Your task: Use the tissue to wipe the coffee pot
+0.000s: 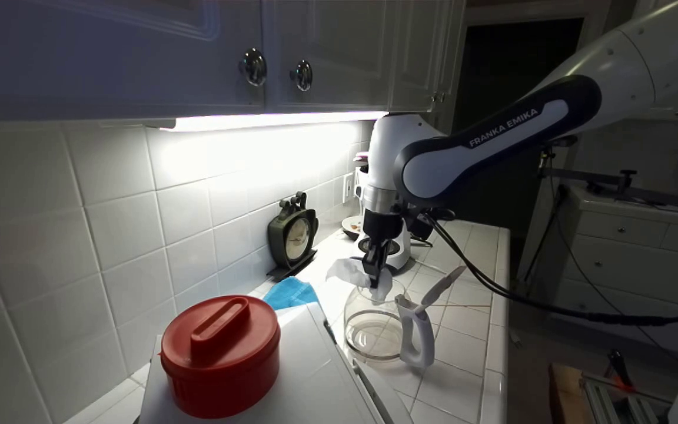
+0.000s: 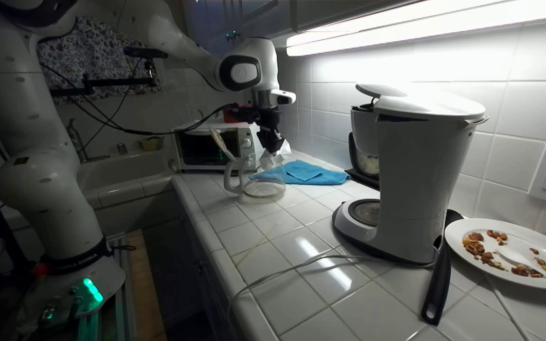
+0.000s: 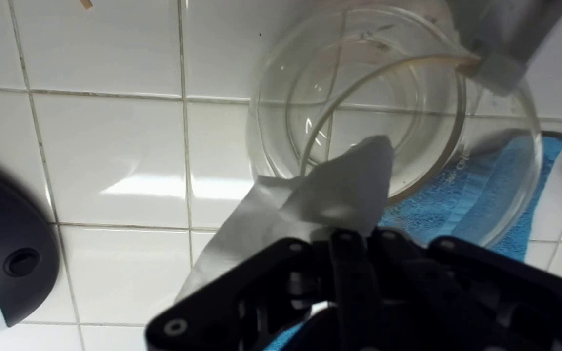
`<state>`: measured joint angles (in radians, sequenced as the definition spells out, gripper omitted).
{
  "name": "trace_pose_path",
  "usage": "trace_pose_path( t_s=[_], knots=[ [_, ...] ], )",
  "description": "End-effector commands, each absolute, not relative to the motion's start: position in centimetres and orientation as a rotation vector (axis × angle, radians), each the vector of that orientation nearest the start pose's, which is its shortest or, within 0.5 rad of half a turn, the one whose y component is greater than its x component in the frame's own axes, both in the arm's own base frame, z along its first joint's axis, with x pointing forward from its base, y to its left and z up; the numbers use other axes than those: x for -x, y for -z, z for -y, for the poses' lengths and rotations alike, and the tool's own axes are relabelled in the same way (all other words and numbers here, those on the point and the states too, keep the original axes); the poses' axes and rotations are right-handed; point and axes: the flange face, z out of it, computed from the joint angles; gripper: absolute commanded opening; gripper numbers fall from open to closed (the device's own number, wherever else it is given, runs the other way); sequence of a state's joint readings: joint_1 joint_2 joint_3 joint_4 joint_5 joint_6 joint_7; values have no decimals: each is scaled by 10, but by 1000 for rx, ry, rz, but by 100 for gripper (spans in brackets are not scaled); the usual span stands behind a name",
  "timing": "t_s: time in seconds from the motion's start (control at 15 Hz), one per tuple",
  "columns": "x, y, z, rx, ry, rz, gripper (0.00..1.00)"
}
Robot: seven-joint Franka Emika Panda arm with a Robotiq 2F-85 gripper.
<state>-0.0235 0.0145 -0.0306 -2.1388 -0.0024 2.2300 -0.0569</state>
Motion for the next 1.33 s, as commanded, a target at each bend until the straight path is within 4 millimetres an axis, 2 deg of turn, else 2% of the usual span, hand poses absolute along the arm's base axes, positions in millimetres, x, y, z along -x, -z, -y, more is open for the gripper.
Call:
trace_pose_path(
  t_s=[0.0, 0.67, 1.07, 1.27],
  knots=[
    [-559, -407, 20, 3146, 183, 21, 0],
    [-566, -403, -2, 3107, 229, 79, 0],
    [-563, -417, -13, 3062, 241, 127, 0],
    [-562, -417, -16, 3042, 192, 187, 0]
  ],
)
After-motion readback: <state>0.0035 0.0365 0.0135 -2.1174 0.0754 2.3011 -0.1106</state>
